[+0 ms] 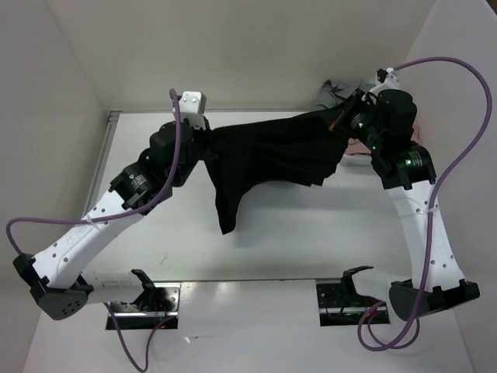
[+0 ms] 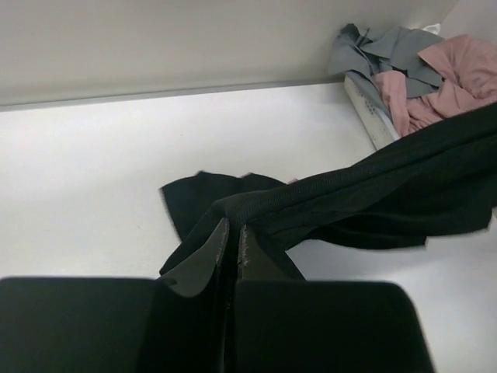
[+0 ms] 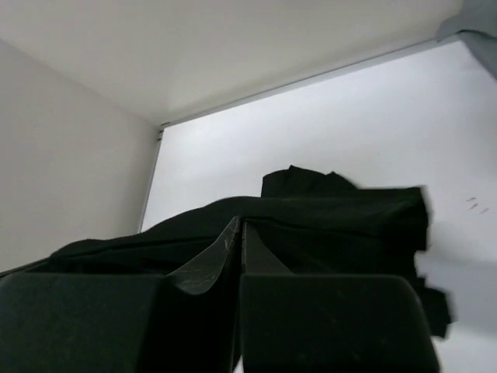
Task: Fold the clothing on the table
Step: Flatten the skirt out
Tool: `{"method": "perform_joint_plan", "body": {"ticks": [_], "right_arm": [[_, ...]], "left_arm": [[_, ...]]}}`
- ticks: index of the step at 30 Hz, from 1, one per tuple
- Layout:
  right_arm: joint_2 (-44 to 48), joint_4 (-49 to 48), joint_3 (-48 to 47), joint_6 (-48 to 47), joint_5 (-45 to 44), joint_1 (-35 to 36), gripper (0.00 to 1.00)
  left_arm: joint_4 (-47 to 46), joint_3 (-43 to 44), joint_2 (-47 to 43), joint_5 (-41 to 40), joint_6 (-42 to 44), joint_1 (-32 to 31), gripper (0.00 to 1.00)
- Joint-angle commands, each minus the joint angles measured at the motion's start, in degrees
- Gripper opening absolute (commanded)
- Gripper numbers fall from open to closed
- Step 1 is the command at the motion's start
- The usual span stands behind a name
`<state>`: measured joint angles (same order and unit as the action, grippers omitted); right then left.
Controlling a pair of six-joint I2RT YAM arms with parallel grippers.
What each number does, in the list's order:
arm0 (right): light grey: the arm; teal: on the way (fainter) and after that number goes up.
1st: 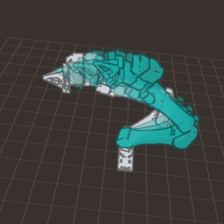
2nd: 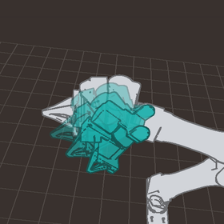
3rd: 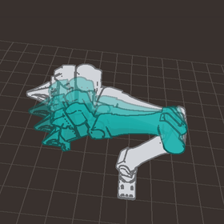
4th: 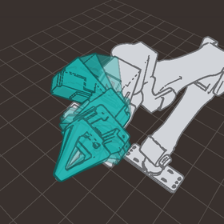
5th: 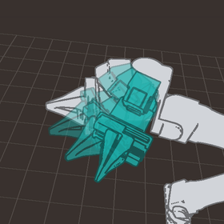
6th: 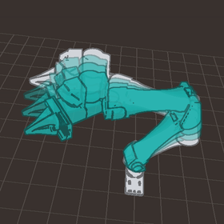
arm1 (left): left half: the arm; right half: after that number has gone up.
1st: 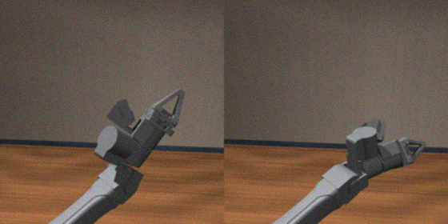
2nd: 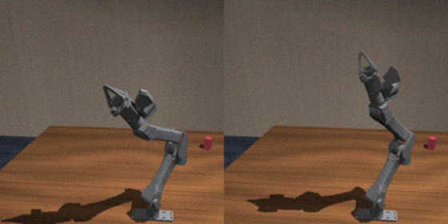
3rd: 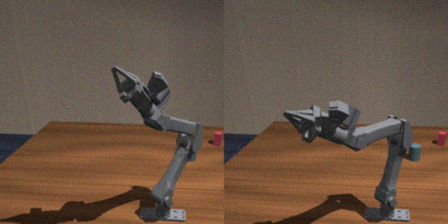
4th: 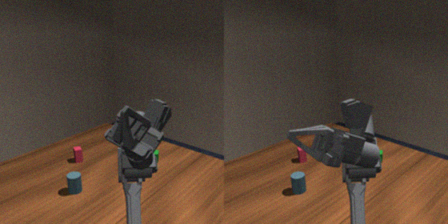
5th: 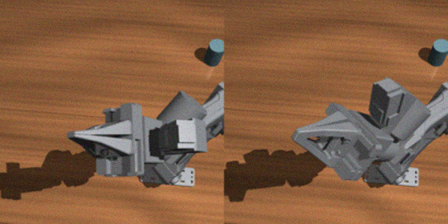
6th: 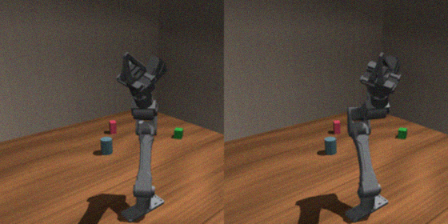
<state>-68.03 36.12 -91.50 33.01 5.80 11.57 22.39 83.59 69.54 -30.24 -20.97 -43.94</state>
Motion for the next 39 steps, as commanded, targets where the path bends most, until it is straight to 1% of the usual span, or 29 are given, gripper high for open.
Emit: {"method": "perform_joint_plan", "body": {"ticks": [1,2,9,11,14,15,16,18,19,21,22,25,27,28,29,30,33,35,37,39], "right_arm": [[0.53,-2.28,-2.10,-4.36,-15.20,-4.45,0.00],[-0.17,-3.15,-2.10,-4.36,-15.21,-5.15,0.00],[-6.93,-5.97,-6.57,-3.84,-14.07,-7.44,0.00],[-8.17,-5.97,-8.06,-3.84,-12.14,-8.40,0.00],[-8.70,-5.36,-7.99,-3.84,-7.05,-9.20,0.00],[-8.70,-5.36,-7.29,-4.36,-3.90,-9.20,0.00],[-8.70,-5.36,-6.41,-4.36,-2.22,-9.20,0.13],[-8.70,-4.83,-2.38,-4.36,2.61,-9.20,0.32],[-8.70,-4.83,0.86,-4.88,8.38,-9.20,0.47],[-8.70,-5.44,4.91,-5.50,15.34,-9.20,0.57],[-8.70,-6.14,8.50,-5.51,20.51,-8.50,0.60],[-9.23,-7.72,14.66,-4.81,25.12,-7.27,0.62],[-8.62,-8.43,17.13,-4.80,25.75,-7.27,0.62],[-8.61,-8.43,17.15,-4.19,25.75,-7.27,0.62],[-8.09,-8.43,17.84,-4.19,25.75,-7.27,0.62],[-8.08,-7.74,17.85,-4.71,24.18,-7.27,0.62],[-9.48,-6.07,17.24,-5.94,22.86,-7.27,0.62],[-9.49,-6.06,17.24,-5.94,22.85,-7.27,0.62],[-10.02,-6.06,17.24,-5.94,22.85,-7.27,0.62],[-10.02,-6.06,17.24,-5.94,22.32,-7.27,0.62]], "left_arm": [[0.46,2.19,-0.73,-5.81,5.33,6.32,0.00],[-0.06,2.97,-0.02,-4.75,5.33,8.41,0.00],[-0.60,10.18,8.24,2.19,5.85,16.24,0.00],[-0.60,12.72,10.25,4.57,6.38,16.87,0.00],[-0.07,12.74,10.27,6.68,6.91,17.49,0.00],[-0.76,10.82,10.27,6.68,6.39,17.49,0.00],[-0.77,9.76,8.96,7.55,6.38,16.97,0.00],[-2.08,7.74,7.90,9.58,4.81,16.96,0.00],[-2.09,5.99,7.37,9.58,4.80,16.96,0.00],[-2.09,5.35,6.75,10.20,4.27,16.35,0.00],[-2.09,4.66,6.75,10.20,4.27,15.56,0.00],[-0.68,3.34,7.37,11.95,2.17,12.76,0.00],[-1.38,-1.66,6.24,14.84,-0.54,10.64,0.00],[-3.04,-3.94,5.70,16.08,-1.78,8.37,0.00],[-4.01,-8.57,5.17,19.66,-4.75,7.39,0.00],[-4.72,-10.71,5.17,21.43,-6.00,5.55,0.00],[-6.57,-16.16,7.53,23.12,-9.52,2.99,0.00],[-5.96,-16.18,10.26,22.95,-9.53,2.99,0.00],[-4.56,-13.90,11.58,22.25,-8.92,5.70,0.00],[-2.19,-11.88,12.11,19.79,-7.33,8.33,0.00]]}}
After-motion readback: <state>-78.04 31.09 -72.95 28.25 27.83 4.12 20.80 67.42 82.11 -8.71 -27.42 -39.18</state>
